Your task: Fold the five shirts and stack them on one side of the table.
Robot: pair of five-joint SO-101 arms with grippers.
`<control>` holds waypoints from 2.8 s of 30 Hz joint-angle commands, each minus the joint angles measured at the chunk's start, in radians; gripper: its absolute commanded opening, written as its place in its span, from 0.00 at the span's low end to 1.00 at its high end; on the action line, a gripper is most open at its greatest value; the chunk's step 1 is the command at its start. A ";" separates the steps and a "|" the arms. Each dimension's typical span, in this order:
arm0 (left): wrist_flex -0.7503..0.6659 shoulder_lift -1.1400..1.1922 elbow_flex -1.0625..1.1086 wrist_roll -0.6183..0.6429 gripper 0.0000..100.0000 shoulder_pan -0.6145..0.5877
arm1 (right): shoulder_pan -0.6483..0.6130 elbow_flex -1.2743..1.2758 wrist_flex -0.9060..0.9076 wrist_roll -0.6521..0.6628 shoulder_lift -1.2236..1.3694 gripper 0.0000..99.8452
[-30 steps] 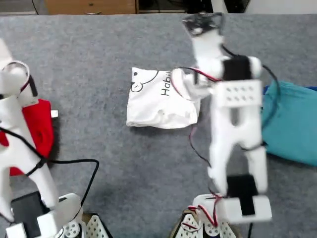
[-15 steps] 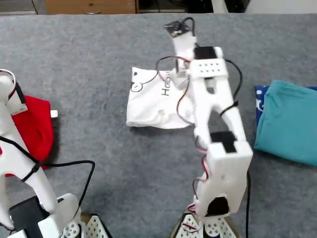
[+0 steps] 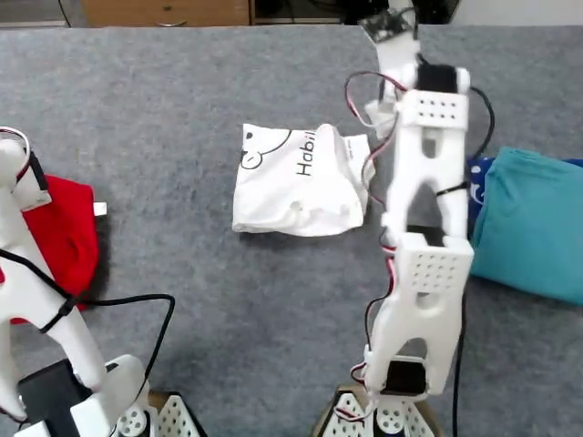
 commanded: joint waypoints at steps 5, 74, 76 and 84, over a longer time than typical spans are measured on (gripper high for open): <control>-0.057 -0.030 0.049 -0.003 0.02 -0.012 | -0.228 -0.153 0.129 -0.054 0.016 0.00; -0.071 -0.036 0.094 -0.005 0.02 -0.107 | -0.433 -0.627 -0.186 -0.029 0.633 0.00; -0.071 -0.036 0.094 -0.005 0.02 -0.117 | -0.438 -0.639 -0.203 -0.029 0.650 0.00; -0.071 -0.036 0.092 -0.006 0.02 -0.123 | -0.446 -0.699 -0.075 -0.029 0.524 0.00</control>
